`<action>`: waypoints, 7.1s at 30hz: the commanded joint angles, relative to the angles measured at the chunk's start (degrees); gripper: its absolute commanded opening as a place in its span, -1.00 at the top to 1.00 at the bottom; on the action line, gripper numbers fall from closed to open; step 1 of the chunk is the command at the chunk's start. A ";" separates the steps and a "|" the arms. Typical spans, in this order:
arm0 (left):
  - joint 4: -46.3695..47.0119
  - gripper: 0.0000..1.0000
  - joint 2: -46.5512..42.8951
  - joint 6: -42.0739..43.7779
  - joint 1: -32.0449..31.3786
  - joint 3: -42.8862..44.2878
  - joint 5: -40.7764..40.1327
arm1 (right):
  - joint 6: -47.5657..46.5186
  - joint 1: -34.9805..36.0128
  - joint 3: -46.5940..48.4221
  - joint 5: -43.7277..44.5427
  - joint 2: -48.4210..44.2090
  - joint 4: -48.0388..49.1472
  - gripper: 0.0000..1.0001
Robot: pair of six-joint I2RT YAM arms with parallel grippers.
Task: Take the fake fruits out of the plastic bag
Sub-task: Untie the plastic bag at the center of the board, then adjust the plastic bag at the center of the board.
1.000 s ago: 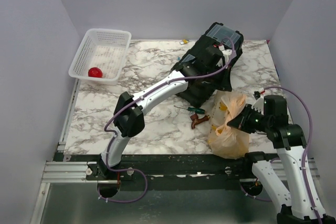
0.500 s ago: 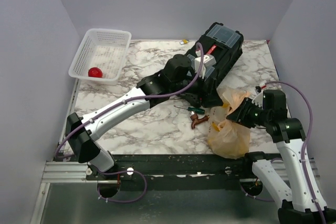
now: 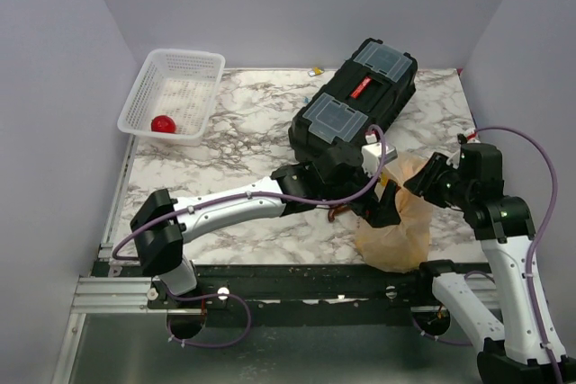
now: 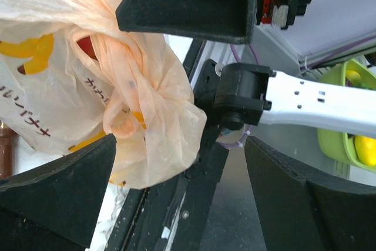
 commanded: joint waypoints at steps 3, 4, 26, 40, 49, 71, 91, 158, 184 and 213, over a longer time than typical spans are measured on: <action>1.48 -0.68 4.39 0.34 -1.22 4.32 -6.14 | 0.48 0.24 -1.30 4.46 1.85 2.35 0.12; 1.34 -0.65 4.76 0.48 -1.28 4.60 -6.36 | 0.40 0.19 -1.63 4.45 2.07 2.58 0.13; -5.05 -0.02 14.36 2.28 -1.99 13.08 -12.41 | -0.91 0.19 -5.70 2.52 1.39 6.06 0.33; -6.96 0.25 17.19 4.29 -2.18 16.72 -12.43 | -1.31 0.24 -6.01 1.47 4.25 6.54 0.38; -9.44 0.96 18.62 5.98 -2.30 19.01 -14.01 | -1.23 0.21 -6.19 1.45 3.91 6.79 0.61; 13.56 1.00 -6.94 3.49 -5.72 -14.78 -17.15 | 7.13 0.20 -4.37 12.25 4.69 11.76 0.99; 16.15 1.00 -7.03 4.08 -7.34 -17.49 -16.97 | -1.84 0.15 6.57 9.76 9.14 5.43 0.17; -9.54 -0.81 -5.91 24.11 -8.72 12.60 -24.12 | 0.76 0.15 21.99 14.38 9.88 10.78 0.99; -19.17 0.95 10.97 28.63 -13.93 30.59 -47.00 | -0.79 0.15 20.92 17.74 9.09 8.34 0.99; 8.41 1.00 -15.16 15.19 3.11 1.93 15.36 | -5.29 0.15 45.33 45.41 29.06 3.44 0.99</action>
